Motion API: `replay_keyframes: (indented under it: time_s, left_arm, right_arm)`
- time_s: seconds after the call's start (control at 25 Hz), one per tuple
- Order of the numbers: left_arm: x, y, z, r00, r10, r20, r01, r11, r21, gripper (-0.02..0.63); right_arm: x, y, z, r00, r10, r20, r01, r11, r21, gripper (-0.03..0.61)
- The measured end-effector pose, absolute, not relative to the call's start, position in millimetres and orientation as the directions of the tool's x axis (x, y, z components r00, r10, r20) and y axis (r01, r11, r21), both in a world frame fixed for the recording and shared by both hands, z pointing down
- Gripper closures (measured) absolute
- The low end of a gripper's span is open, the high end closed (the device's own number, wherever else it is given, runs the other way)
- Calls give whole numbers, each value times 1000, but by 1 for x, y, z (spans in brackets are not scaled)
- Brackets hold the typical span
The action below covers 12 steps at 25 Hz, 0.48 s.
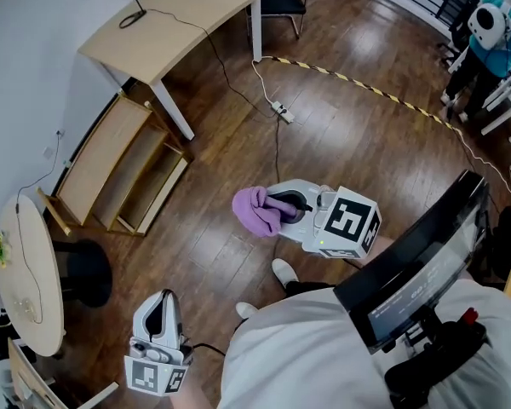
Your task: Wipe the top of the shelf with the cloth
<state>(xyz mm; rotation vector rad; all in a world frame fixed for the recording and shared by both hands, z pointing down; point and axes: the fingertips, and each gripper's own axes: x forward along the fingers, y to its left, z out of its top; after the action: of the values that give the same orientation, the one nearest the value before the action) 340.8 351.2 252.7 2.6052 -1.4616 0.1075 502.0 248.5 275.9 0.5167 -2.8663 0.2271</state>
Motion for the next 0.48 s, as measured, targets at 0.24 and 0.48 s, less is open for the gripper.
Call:
replay_keyframes:
  time_s: [0.24,0.48]
  left_arm:
    - [335,383,238,563,-819,115,-827,-559,63,588]
    - [312,407,243,563,-817,123,-826,-559,69,589]
  right_arm:
    - [487,283,261,-909,-359,214,-387,916,-105,497]
    - [461,301,258,-904,-364,224,-394,913,-104,497]
